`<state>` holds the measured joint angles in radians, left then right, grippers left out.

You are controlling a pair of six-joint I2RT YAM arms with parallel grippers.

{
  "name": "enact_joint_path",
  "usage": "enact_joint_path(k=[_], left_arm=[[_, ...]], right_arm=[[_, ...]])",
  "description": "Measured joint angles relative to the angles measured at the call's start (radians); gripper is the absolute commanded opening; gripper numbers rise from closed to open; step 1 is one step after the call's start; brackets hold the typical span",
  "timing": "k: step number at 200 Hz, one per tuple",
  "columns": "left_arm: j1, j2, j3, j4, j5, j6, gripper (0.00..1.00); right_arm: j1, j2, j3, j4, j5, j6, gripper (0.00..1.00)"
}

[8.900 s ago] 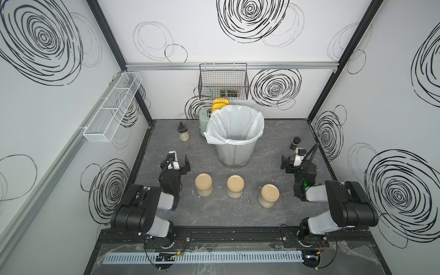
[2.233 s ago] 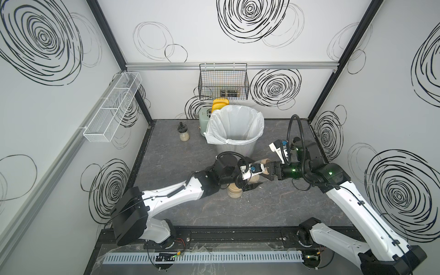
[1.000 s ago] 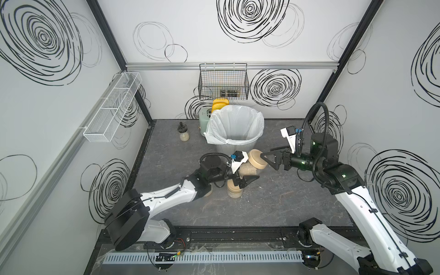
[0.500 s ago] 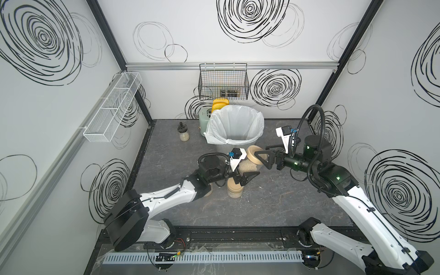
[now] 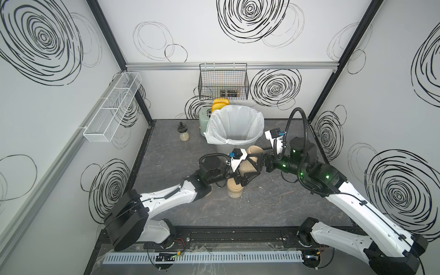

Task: Empty moldy rice from jars
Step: Unscrew the lid from the jar.

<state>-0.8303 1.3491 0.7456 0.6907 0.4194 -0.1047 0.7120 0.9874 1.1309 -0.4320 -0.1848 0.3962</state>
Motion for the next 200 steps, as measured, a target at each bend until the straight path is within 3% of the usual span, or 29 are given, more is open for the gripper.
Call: enact_joint_path(k=[78,121,200], left_arm=[[0.008,-0.005,0.0,-0.01,0.043,-0.003,0.5],[0.046,-0.018,0.001,0.0,0.232,-0.08,0.49],[0.088,-0.031,0.001,0.189,0.549,-0.325,0.49]], right_arm=[[0.007,-0.023,-0.014,0.008,0.003,-0.013,0.73],[0.007,-0.058,-0.039,0.048,-0.116,-0.08,0.72],[-0.008,-0.054,-0.005,0.112,-0.425,-0.28,0.72]])
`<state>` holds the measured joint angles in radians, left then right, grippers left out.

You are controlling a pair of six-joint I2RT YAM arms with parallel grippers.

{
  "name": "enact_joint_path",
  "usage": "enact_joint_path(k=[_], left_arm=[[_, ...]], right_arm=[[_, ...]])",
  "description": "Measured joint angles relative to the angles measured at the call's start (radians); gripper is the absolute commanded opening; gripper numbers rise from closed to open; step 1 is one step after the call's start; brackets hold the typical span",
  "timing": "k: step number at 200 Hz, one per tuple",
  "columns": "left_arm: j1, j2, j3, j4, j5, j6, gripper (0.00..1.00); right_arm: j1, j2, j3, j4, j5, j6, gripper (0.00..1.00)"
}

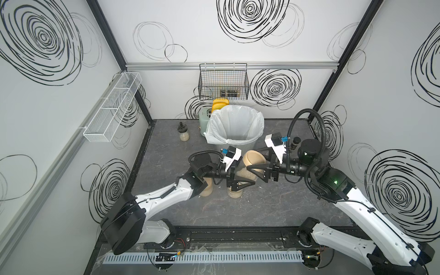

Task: Empty moldy rice from jars
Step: Unscrew the lid from the jar.

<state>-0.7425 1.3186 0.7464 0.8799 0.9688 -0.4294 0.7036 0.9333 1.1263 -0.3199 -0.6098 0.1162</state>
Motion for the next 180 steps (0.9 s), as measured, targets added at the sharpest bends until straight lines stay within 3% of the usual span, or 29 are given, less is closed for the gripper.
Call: enact_joint_path(k=[62,81,106,180], left_arm=[[0.006,-0.011,0.0,0.094,0.079,-0.082,0.49],[0.008,-0.014,0.0,0.095,0.082,-0.08,0.49],[0.011,-0.018,0.0,0.095,0.082,-0.083,0.5],[0.042,-0.066,-0.034,0.091,0.032,-0.078,0.5]], right_arm=[[-0.005,0.028,0.029,0.033,-0.156,-0.089,0.75],[-0.006,0.031,0.031,0.039,-0.17,-0.098,0.82],[-0.007,0.031,0.032,0.042,-0.175,-0.107,1.0],[-0.004,0.032,0.026,0.035,-0.1,-0.101,0.98]])
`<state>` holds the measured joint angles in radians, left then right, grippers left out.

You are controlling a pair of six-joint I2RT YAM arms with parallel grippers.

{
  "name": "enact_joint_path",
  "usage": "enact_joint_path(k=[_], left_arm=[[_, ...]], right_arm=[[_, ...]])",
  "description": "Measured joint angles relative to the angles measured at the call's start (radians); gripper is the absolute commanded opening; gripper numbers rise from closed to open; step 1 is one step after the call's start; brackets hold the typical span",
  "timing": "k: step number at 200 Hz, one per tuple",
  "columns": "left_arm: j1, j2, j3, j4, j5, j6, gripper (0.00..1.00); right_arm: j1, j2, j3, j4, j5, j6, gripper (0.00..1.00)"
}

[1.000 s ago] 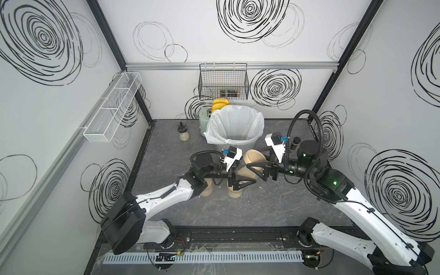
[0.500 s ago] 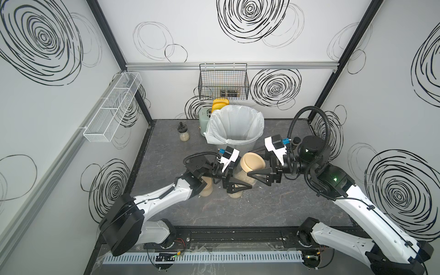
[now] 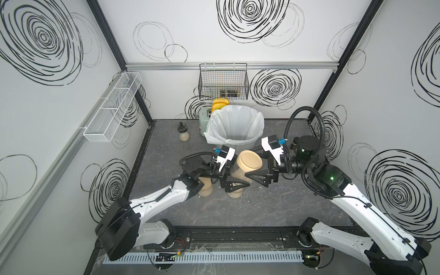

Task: Empty moldy rice from jars
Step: Unscrew the lid from the jar.

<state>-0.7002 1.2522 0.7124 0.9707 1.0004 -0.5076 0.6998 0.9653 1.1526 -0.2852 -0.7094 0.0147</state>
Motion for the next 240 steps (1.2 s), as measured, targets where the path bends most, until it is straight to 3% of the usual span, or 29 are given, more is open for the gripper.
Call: enact_joint_path(k=[128,198,240], left_arm=[[0.086,-0.024,-0.008,-0.021,-0.064,0.037,0.51],[0.088,-0.146,-0.005,-0.333,-0.222,0.293,0.51],[0.063,-0.168,0.004,-0.522,-0.432,0.434,0.51]], right_arm=[[-0.011,-0.057,-0.002,-0.05,0.066,0.008,0.98],[-0.014,-0.094,-0.019,-0.082,0.135,0.034,0.98],[-0.014,-0.091,-0.019,-0.082,0.222,0.085,0.98]])
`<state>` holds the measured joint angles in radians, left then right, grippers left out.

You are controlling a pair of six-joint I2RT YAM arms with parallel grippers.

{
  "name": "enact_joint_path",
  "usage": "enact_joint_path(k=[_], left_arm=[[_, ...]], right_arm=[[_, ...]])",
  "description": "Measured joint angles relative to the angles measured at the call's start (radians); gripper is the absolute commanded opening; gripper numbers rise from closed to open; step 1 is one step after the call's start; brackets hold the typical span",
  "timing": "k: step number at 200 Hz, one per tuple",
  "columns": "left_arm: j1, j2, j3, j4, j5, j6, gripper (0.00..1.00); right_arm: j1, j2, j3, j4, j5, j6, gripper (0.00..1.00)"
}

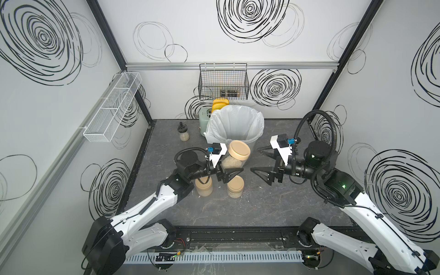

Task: Empty moldy rice from jars
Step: Unscrew the lid from the jar.

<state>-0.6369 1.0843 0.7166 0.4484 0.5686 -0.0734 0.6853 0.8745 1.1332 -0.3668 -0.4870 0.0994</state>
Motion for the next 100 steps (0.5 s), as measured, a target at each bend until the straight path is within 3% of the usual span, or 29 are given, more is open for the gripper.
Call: enact_joint_path(k=[51,100], left_arm=[[-0.079,0.002,0.0,-0.097,-0.229,0.093,0.51],[-0.127,0.022,0.0,-0.094,-0.302,0.116,0.51]], right_arm=[[0.006,0.039,0.0,0.019,0.092,0.095,0.98],[0.032,0.058,-0.002,0.04,0.203,0.166,0.98]])
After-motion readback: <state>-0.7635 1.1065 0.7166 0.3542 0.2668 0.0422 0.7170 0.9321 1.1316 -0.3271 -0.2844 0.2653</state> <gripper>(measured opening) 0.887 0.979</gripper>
